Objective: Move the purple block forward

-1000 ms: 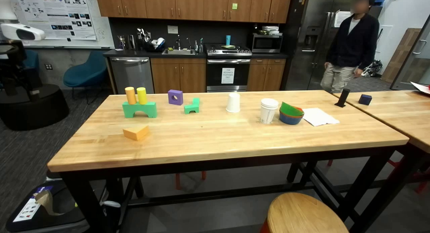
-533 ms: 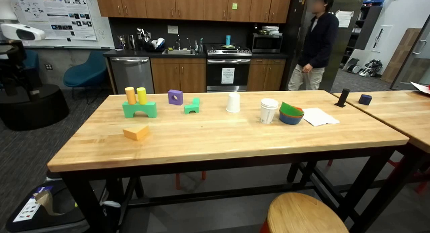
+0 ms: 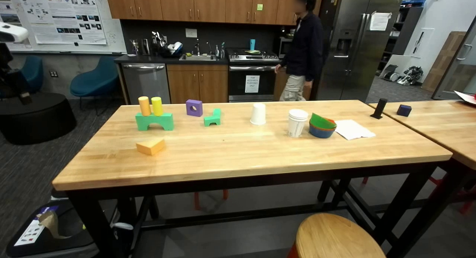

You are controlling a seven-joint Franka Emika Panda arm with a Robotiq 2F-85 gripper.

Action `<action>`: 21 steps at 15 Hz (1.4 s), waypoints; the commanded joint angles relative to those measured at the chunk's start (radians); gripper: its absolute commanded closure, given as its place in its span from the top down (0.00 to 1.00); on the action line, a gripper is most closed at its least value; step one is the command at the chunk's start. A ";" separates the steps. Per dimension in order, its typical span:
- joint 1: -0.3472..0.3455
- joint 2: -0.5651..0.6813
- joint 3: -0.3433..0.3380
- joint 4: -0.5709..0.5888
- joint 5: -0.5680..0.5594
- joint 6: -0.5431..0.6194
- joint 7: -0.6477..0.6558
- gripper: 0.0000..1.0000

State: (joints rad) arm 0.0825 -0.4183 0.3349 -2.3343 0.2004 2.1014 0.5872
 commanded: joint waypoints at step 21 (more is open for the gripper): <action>0.007 0.290 -0.160 0.379 -0.519 0.022 0.823 1.00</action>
State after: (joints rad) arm 0.0952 -0.0616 0.2044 -1.8987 -0.3089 2.1249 1.3748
